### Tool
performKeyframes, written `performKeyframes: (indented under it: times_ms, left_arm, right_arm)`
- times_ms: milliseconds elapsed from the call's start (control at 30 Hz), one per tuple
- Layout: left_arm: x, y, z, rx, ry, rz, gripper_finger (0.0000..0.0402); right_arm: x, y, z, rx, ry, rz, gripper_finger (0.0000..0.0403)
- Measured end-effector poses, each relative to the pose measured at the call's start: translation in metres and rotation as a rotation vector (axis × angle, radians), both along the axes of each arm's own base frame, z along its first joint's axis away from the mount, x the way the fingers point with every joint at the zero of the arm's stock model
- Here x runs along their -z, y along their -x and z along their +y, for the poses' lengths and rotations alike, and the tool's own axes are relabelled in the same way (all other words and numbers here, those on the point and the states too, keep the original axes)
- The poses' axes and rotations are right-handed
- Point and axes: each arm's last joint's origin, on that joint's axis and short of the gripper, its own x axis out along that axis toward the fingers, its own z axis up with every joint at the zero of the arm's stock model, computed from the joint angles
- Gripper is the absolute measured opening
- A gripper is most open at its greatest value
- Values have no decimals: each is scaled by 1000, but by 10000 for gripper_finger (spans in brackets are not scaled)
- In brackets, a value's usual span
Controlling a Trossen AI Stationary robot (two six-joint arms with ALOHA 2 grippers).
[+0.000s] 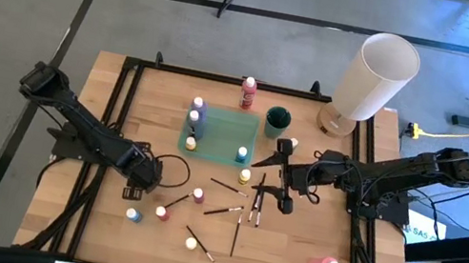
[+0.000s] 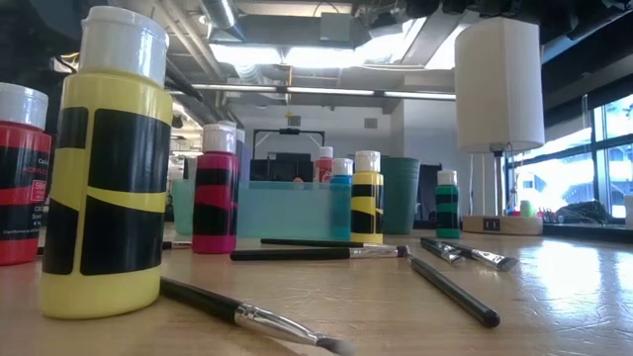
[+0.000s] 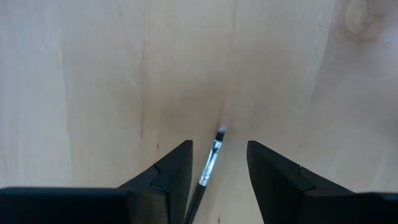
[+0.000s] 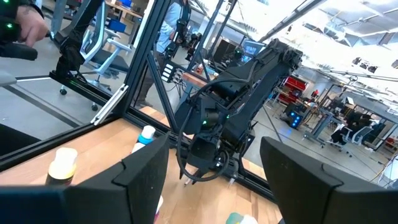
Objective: Pick & Place Paint Supplies
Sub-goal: Put the black paint brush into the dark green cup
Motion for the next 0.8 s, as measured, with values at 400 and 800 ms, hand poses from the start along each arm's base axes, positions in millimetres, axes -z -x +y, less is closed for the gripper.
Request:
performKeyframes:
  times_ms: [400, 800]
  left_arm:
    - [0, 1, -1, 10, -10, -4, 148]
    - [1, 0, -3, 15, -47, -26, 146]
  right_arm:
    - [1, 0, 0, 0, 4, 5, 257]
    - [0, 0, 0, 1, 3, 2, 257]
